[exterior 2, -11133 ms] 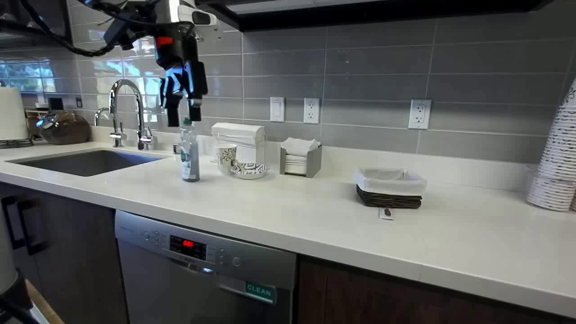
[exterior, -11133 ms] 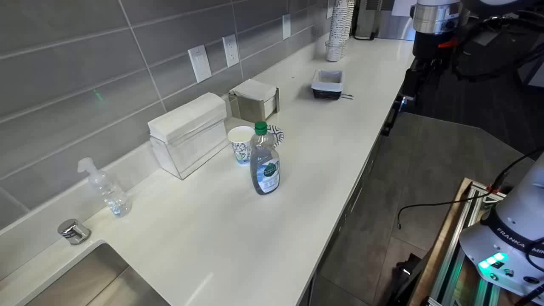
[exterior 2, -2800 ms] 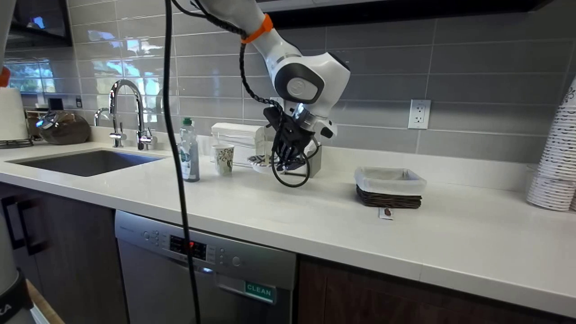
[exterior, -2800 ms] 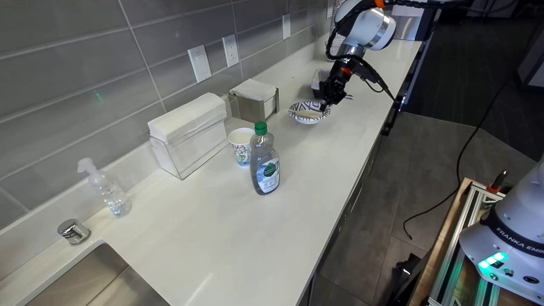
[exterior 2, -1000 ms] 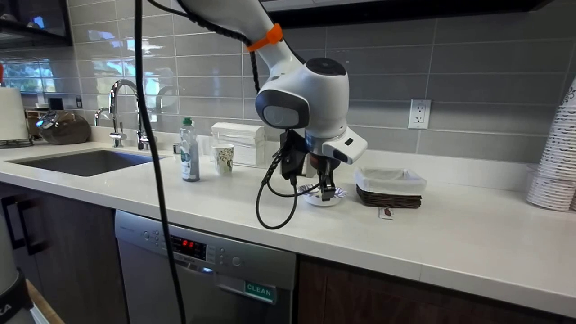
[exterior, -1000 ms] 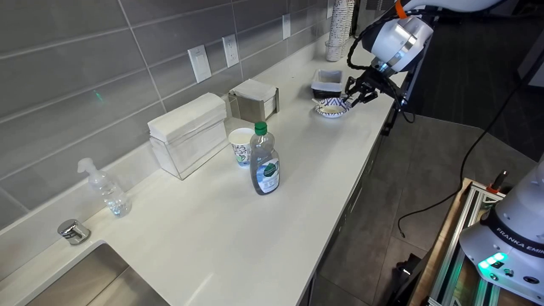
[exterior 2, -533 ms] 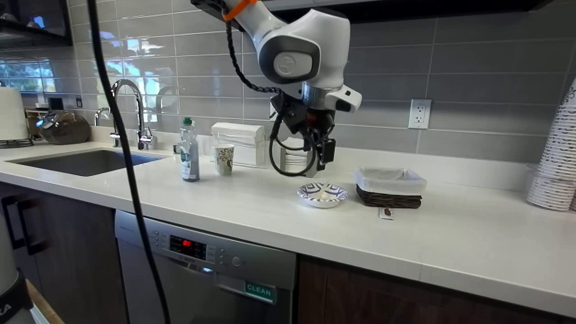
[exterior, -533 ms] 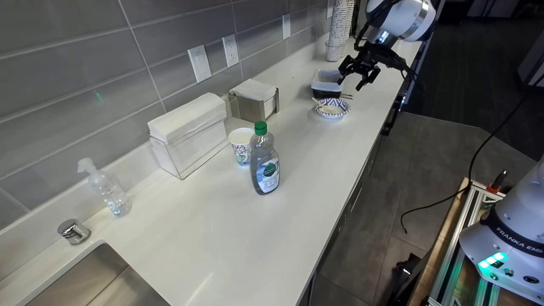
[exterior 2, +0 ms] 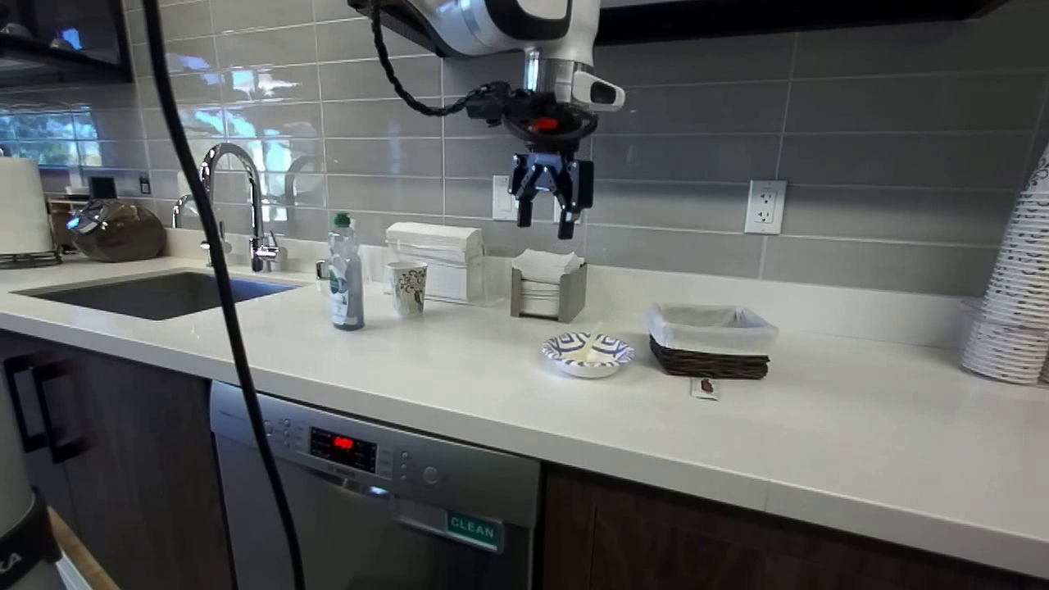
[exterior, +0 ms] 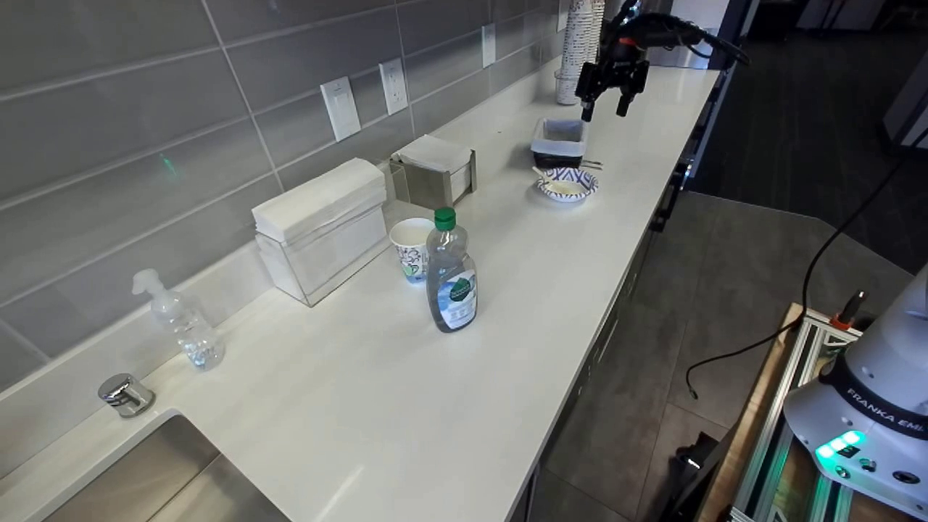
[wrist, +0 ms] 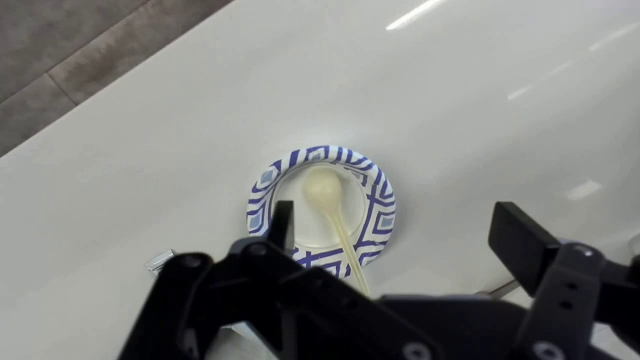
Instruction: Move the plate to the right
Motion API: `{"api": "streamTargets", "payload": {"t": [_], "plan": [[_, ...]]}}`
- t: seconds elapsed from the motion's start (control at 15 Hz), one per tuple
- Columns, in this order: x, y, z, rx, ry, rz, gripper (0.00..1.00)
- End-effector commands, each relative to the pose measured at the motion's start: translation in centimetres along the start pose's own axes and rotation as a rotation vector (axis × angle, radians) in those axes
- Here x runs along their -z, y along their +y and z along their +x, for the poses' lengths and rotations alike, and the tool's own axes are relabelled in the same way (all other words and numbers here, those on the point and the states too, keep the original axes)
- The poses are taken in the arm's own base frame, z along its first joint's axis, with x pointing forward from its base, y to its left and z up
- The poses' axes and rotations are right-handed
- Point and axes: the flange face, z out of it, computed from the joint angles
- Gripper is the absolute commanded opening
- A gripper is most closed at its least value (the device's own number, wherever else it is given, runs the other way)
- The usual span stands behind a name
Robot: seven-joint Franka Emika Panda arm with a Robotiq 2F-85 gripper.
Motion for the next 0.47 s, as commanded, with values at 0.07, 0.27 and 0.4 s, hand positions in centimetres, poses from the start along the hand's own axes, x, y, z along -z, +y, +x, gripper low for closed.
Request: {"api": "streamTargets", "payload": {"t": [0.07,0.27,0.4], "plan": [[1.0,-0.6,0.2,0.061,-0.037,-0.066,1.0],[0.9,-0.8,0.8,0.105,-0.048,-0.101,1.0],[0.6,-0.7,1.0,0.109,-0.053,-0.104,1.0]]}}
